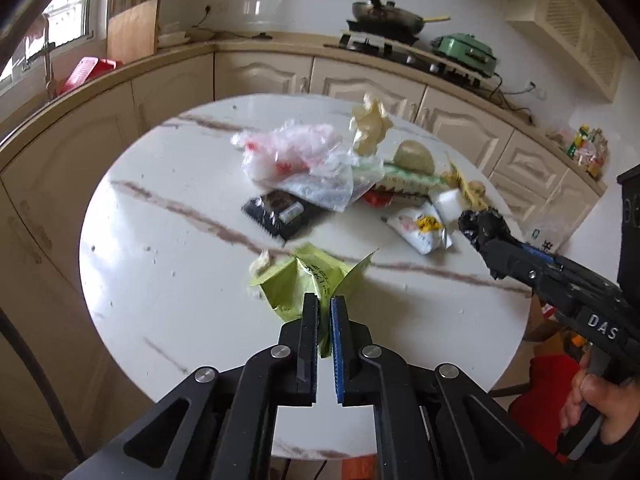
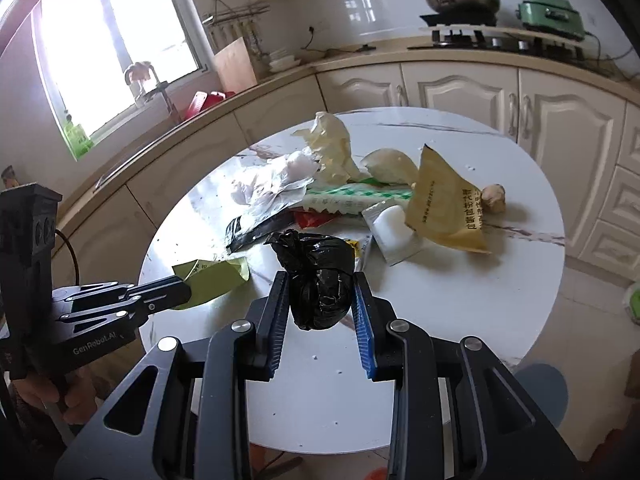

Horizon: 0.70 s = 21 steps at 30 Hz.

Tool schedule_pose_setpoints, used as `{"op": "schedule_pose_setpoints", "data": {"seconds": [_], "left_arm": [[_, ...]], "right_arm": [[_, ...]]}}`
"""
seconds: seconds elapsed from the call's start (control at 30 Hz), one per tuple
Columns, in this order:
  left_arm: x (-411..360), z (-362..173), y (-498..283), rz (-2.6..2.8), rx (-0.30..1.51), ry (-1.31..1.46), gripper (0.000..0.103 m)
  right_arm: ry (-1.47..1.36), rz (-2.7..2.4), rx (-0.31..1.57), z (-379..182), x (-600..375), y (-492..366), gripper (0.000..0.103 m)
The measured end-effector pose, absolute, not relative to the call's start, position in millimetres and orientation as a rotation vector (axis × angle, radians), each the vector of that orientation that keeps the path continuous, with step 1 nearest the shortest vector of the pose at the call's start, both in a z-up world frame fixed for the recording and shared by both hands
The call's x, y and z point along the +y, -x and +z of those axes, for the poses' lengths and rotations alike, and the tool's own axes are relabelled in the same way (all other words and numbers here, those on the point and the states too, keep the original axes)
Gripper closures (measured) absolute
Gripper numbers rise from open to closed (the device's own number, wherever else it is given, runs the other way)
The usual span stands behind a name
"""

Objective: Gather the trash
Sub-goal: 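Carry the snack bag and black bag over the blue bin with both tools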

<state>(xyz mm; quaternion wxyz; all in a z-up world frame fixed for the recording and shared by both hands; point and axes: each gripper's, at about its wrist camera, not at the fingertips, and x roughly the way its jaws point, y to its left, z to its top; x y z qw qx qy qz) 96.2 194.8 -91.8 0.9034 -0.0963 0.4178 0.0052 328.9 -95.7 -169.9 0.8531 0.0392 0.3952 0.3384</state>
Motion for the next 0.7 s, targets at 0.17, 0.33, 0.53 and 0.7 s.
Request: {"op": "schedule_pose_setpoints", "data": {"seconds": [0.17,0.33,0.53,0.7], "left_arm": [[188.8,-95.5,-100.5,0.031,0.878,0.16,0.051],[184.0,-101.0,-114.9,0.046,0.866,0.123,0.042],[189.5,-109.8,-133.6,0.057,0.875,0.109,0.093],[198.4,-96.2,-126.1,0.073,0.817,0.141,0.099]], "right_arm": [[-0.078,0.721,0.832,-172.4,-91.8,-325.0,0.074],[-0.088,0.717,0.832,-175.0,-96.2,-327.8,0.074],[-0.094,0.713,0.836,-178.3,-96.8,-332.4,0.074],[-0.104,0.72,0.823,-176.6,-99.6,-333.3,0.074]]}}
